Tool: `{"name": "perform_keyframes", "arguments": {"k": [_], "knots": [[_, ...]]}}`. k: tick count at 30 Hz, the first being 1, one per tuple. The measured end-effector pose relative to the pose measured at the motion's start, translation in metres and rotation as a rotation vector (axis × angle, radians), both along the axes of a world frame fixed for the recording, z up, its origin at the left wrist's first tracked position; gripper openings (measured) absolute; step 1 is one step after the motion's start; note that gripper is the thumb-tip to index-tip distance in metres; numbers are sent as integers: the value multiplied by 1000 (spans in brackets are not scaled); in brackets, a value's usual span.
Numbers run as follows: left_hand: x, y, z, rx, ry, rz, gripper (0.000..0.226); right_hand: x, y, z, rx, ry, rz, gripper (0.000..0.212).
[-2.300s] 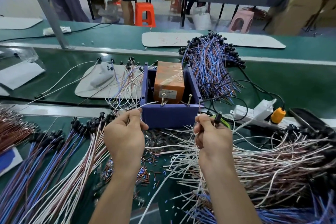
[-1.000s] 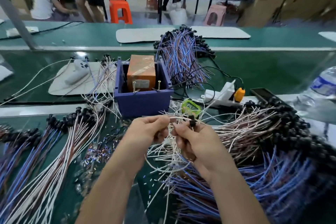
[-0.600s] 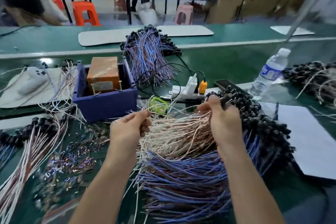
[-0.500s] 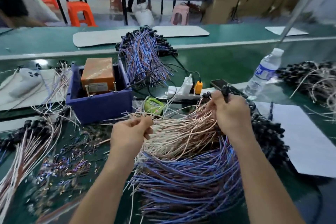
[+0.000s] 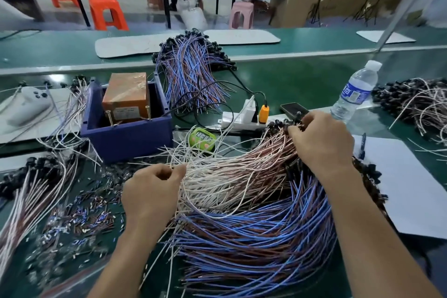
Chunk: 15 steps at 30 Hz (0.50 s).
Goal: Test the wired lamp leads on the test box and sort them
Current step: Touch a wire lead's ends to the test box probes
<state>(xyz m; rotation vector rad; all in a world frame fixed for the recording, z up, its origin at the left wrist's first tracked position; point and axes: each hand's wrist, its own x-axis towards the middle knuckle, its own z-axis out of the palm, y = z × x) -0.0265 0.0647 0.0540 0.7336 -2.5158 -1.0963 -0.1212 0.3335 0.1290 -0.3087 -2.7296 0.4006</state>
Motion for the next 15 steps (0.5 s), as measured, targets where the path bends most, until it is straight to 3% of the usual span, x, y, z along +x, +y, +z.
{"name": "perform_keyframes", "arguments": {"k": [3,5,7,10,15], "knots": [[3,16,11,-101,228,-235,20,15,-20,-5,200,65,299,30],[-2,31,14,-200,193,-507,53,20,-35,-18,249,-146,610,49],[-13,44,8,-336,89,-720,88,20,-44,-34,458,-324,773,72],[-33,54,-14,-508,-57,-851,115,4,-33,-45,600,-487,717,95],[-53,48,-40,-549,-111,-821,105,-16,-10,-48,606,-562,644,96]]}}
